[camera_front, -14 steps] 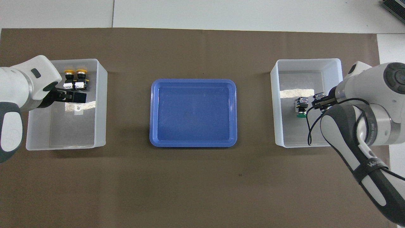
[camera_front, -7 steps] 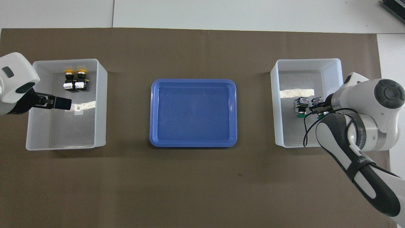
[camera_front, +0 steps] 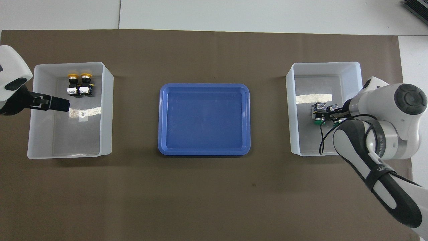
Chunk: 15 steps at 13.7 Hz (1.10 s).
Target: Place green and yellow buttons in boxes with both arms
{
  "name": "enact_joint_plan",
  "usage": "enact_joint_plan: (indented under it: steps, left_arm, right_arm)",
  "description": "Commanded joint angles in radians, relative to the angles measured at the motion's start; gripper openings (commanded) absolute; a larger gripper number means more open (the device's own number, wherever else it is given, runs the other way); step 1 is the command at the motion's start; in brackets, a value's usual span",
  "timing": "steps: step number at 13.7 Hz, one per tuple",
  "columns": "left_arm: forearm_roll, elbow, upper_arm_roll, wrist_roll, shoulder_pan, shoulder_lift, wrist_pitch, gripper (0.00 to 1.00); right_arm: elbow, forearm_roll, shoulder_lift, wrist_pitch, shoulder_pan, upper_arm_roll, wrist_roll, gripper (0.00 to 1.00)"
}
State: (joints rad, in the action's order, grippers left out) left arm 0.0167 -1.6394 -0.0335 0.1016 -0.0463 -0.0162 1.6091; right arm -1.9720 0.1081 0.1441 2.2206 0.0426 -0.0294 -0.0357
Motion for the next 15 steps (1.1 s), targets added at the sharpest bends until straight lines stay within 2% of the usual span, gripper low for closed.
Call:
enact_joint_plan:
  steps: [1, 4, 7, 11, 13, 14, 15]
  left_arm:
    - [0.005, -0.007, 0.003, -0.014, 0.013, -0.019, -0.023, 1.00]
    - [0.002, 0.004, 0.004, -0.011, 0.016, -0.018, -0.026, 1.00]
    - [0.002, -0.011, 0.004, -0.014, 0.029, -0.033, -0.022, 1.00]
    - [0.003, -0.010, 0.007, -0.016, 0.033, -0.033, -0.015, 1.00]
    - [0.003, -0.008, 0.007, -0.016, 0.032, -0.030, 0.003, 1.00]
    - [0.003, -0.010, 0.007, -0.014, 0.032, -0.030, 0.020, 1.00]
    - [0.002, -0.008, 0.007, -0.013, 0.034, -0.030, 0.024, 1.00]
  right_arm:
    - [0.080, 0.009, -0.056, -0.137, -0.001, -0.007, 0.150, 1.00]
    - [0.134, -0.002, -0.110, -0.240, 0.000, -0.014, 0.215, 1.00]
    - [0.244, -0.076, -0.133, -0.390, 0.016, -0.003, 0.237, 1.00]
    - [0.375, -0.080, -0.135, -0.550, 0.025, 0.011, 0.234, 1.00]
    - [0.412, -0.080, -0.141, -0.616, -0.027, 0.075, 0.229, 1.00]
    - [0.420, -0.079, -0.158, -0.653, -0.080, 0.150, 0.220, 1.00]
    - [0.412, -0.079, -0.175, -0.679, -0.101, 0.175, 0.196, 1.00]
